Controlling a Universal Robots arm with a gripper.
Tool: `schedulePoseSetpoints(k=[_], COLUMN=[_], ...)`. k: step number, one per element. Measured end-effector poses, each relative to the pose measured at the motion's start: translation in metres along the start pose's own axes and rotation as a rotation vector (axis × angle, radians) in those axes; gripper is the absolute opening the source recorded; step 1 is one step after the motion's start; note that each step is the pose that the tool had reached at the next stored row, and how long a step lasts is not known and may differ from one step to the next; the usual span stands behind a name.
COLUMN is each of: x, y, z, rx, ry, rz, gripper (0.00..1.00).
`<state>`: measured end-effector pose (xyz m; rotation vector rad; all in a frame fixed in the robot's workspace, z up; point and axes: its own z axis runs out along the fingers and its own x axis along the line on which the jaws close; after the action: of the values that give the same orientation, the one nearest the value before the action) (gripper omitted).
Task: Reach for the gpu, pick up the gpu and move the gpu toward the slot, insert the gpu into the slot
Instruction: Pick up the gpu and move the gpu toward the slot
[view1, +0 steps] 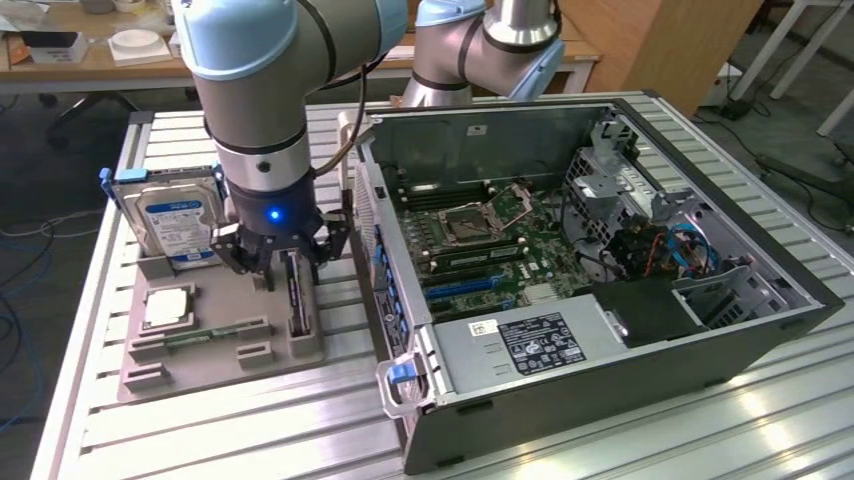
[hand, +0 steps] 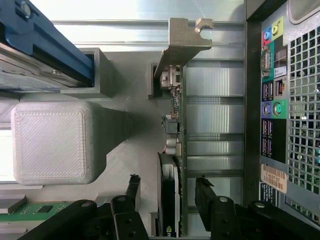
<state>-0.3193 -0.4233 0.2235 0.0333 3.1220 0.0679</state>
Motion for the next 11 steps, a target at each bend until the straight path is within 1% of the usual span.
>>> schedulePoseSetpoints(k=[4, 5, 9, 11], x=[0.0000, 0.0000, 0.0000, 0.0000], y=[0.0000, 0.0000, 0.0000, 0.0000], z=[0.0000, 0.0000, 0.0000, 0.0000], rx=[0.0000, 0.0000, 0.0000, 0.0000], ry=[0.0000, 0.0000, 0.0000, 0.0000], rz=[0.000, 0.000, 0.000, 0.000], gripper=[0.55, 0.47, 0.47, 0.46])
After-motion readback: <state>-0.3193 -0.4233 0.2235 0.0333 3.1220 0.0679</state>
